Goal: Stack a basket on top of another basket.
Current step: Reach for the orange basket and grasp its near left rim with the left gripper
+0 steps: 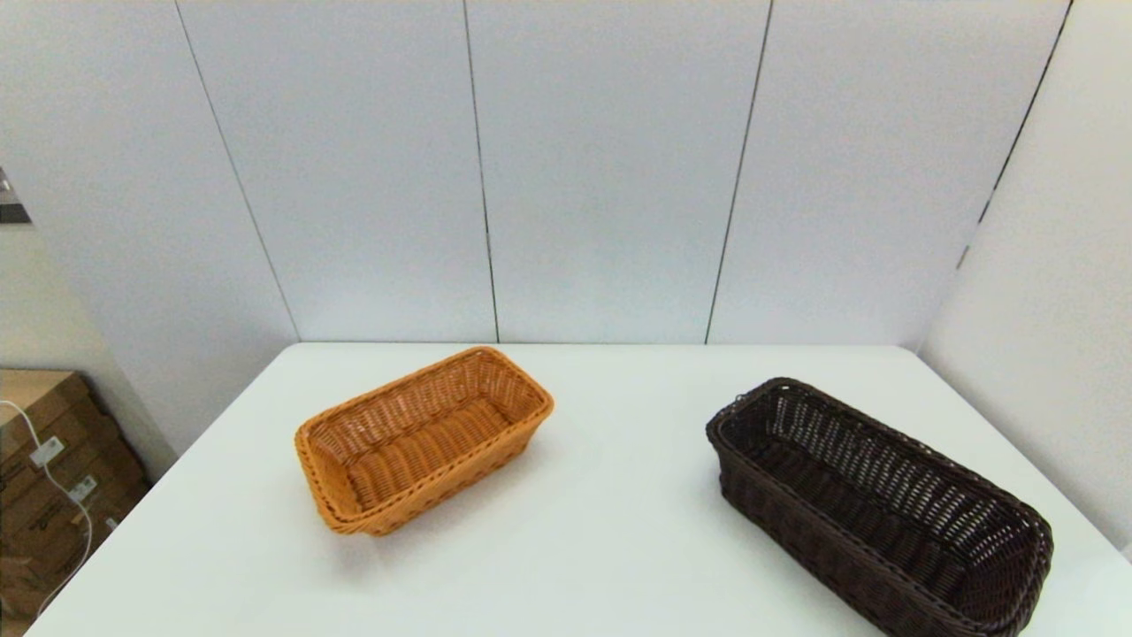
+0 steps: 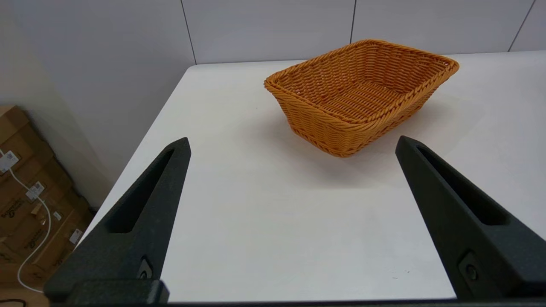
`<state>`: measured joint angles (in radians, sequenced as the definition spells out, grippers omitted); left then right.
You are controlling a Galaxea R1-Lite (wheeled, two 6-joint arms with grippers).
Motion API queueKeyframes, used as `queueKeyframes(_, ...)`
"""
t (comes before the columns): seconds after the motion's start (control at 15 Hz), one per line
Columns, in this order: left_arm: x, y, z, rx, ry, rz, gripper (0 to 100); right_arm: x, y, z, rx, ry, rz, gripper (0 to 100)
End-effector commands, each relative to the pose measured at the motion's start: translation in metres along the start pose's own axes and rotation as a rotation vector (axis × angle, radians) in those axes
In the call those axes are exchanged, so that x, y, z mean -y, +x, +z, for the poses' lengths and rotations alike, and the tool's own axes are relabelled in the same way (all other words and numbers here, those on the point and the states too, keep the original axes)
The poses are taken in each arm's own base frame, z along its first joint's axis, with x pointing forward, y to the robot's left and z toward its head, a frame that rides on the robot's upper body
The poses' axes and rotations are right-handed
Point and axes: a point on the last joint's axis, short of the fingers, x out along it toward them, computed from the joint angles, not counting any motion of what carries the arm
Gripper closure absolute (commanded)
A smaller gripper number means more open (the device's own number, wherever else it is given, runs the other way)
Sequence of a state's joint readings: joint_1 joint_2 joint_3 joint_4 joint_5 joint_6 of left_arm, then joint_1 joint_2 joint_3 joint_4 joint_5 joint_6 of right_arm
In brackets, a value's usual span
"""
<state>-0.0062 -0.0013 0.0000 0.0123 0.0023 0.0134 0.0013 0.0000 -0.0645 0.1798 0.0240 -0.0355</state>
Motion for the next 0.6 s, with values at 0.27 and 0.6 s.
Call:
queueKeyframes(0.27,-0.001,-0.003,0.077,-0.092,-0.058,-0.002,0,0.000,0.000,0.000,-0.001,-0.009,0.001,0)
queueKeyframes(0.6,-0.003,0.081,0.156,-0.304,-0.336,0.071,0,0.000,0.000,0.000,-0.001,-0.009,0.001,0)
